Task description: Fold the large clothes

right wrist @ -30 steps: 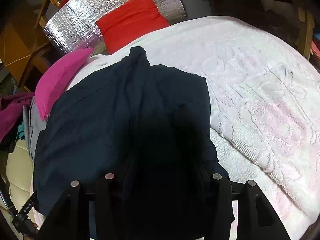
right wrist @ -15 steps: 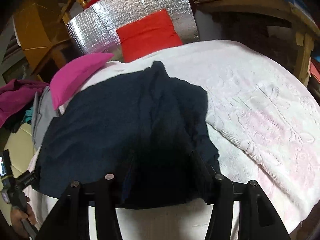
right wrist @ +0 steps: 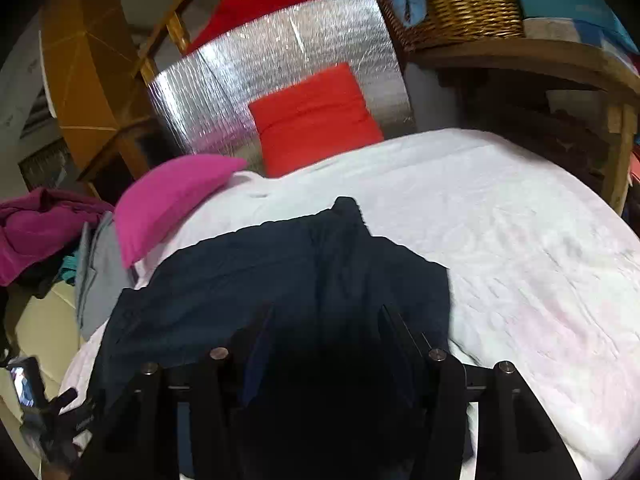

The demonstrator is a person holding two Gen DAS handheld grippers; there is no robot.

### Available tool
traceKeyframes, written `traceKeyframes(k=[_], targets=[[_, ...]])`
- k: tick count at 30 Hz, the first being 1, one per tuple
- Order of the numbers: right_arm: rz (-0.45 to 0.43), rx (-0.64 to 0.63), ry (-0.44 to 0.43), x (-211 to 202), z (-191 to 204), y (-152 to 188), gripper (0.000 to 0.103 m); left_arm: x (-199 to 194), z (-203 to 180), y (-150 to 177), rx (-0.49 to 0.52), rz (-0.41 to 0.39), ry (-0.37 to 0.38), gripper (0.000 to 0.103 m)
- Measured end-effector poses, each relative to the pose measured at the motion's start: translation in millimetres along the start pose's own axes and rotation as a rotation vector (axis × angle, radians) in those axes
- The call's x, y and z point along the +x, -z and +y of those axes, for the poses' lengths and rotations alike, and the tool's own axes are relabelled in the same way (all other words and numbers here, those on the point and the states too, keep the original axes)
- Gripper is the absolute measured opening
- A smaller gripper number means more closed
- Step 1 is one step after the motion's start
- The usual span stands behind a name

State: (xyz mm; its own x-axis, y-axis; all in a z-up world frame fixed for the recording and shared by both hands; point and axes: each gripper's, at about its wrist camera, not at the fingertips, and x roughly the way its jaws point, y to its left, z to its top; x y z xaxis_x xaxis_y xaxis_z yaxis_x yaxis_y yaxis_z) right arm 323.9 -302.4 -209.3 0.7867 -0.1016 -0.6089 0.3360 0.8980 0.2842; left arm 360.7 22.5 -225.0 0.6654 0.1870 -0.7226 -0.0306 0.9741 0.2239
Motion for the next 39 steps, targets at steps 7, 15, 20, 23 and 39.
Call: traceKeyframes(k=[7, 15, 20, 23, 39], targets=[[0.184, 0.072, 0.093, 86.3, -10.3, -0.9, 0.054, 2.1, -0.1, -0.3, 0.008, -0.006, 0.002, 0.087], [0.177, 0.088, 0.022, 78.5, -21.9, -1.9, 0.055, 3.4, 5.0, -3.0, -0.026, 0.013, 0.021, 0.088], [0.050, 0.142, -0.083, 13.7, -50.0, 4.8, 0.067, -12.2, 29.2, -8.0, -0.153, -0.058, 0.059, 0.088], [0.006, 0.157, -0.094, -16.8, -69.0, 7.9, 0.074, -13.0, 44.0, -7.7, -0.230, -0.063, 0.092, 0.088], [0.128, 0.176, -0.099, -1.1, -89.4, 27.1, 0.026, 35.7, 64.0, 15.2, -0.482, 0.180, 0.483, 0.053]])
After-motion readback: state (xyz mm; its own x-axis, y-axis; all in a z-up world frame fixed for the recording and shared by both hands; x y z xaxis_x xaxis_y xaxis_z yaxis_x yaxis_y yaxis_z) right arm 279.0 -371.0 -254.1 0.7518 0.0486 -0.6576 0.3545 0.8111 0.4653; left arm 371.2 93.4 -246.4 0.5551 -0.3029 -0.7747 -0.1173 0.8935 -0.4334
